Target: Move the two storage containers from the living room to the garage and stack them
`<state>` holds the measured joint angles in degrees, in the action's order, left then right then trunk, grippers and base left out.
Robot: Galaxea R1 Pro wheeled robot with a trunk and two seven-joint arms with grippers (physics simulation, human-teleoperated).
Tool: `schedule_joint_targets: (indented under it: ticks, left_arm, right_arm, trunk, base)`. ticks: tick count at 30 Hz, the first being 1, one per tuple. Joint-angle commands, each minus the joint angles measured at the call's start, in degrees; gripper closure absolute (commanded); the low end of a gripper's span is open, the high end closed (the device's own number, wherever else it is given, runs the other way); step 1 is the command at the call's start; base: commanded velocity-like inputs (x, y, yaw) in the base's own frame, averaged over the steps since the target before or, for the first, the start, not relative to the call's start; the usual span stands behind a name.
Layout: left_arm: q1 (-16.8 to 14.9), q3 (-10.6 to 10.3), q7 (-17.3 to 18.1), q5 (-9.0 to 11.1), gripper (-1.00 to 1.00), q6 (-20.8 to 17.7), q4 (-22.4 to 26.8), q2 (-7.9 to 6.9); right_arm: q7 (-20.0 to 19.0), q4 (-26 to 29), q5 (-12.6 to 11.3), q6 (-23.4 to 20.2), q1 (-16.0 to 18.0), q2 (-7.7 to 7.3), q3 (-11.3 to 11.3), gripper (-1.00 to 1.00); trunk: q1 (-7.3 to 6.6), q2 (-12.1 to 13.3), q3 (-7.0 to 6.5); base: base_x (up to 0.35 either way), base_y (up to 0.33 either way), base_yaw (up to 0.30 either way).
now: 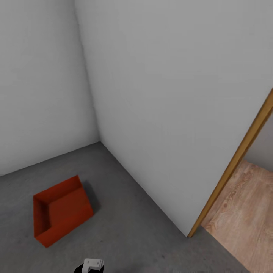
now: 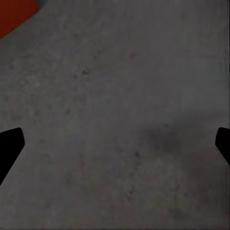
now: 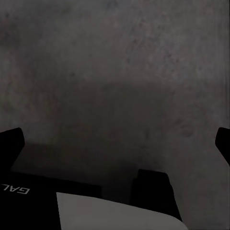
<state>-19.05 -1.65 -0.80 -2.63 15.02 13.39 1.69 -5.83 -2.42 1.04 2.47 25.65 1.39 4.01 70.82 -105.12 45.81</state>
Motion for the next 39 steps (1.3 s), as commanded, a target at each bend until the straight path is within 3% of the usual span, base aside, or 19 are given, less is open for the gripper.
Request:
schedule_joint_targets:
  ticks: [1,39]
  left_arm:
    - [0.0,-0.1,-0.1,-0.3,-1.00,0.2,0.0,-0.02]
    - [0.0,-0.1,-0.1,-0.3,-1.00,0.2,0.0,-0.02]
  right_arm:
    - [-0.1,-0.2,0.1,0.3,0.1,0.01,0.4,-1.00]
    - [-0.1,-0.2,0.1,0.3,0.1,0.01,0.4,-1.00]
  trunk:
    - [-0.01,0.0,0.02]
    - [-0.01,0.0,-1.01]
  base:
    - [0.000,0.000,-0.260]
    - [0.000,0.000,-0.260]
